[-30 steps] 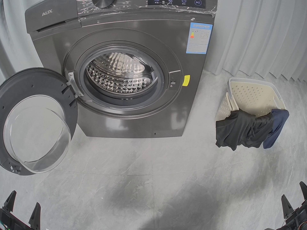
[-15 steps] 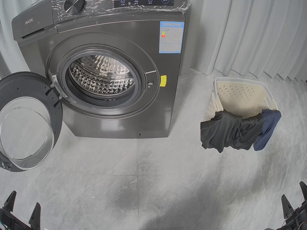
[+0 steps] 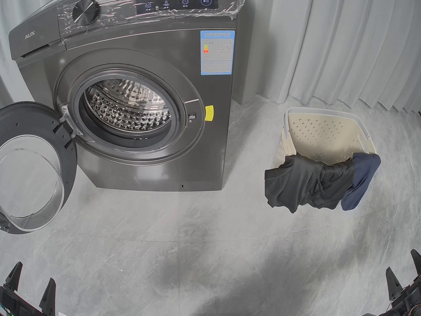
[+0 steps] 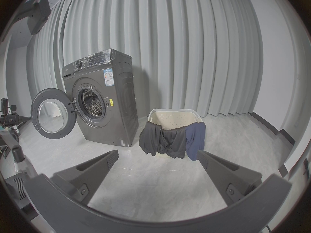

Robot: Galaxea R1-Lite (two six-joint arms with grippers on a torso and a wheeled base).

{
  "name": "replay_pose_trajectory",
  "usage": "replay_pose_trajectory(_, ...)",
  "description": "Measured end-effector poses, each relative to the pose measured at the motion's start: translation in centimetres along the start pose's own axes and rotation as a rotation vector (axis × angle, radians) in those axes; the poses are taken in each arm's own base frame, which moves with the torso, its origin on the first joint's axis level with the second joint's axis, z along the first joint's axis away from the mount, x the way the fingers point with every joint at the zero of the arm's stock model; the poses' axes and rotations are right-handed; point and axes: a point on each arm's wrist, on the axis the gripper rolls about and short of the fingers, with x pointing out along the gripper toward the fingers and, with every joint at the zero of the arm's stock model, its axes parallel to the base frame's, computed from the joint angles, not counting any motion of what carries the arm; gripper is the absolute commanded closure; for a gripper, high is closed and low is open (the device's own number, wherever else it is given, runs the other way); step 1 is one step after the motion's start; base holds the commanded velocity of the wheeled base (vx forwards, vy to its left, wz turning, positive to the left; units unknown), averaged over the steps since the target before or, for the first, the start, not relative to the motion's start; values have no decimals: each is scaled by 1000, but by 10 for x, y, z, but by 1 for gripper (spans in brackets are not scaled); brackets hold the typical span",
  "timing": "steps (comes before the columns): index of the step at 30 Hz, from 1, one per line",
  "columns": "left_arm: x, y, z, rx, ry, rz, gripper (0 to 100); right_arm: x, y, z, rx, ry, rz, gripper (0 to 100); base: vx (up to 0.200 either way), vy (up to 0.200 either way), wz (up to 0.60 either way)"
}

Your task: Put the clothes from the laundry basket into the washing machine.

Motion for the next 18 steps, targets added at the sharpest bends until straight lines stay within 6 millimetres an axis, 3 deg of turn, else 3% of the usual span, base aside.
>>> replay_pose_trajectory(7, 0, 0, 0, 1, 0, -1, 0, 0, 0, 0, 0, 0, 0, 0, 0, -200, 0)
replay_pose_trajectory(16, 0, 0, 0, 0, 0, -1, 0, 0, 0, 0, 0, 0, 0, 0, 0, 0, 0)
replay_pose_trajectory(18, 0, 0, 0, 0, 0, -1, 0, 0, 0, 0, 0, 1, 0, 0, 0, -200, 0)
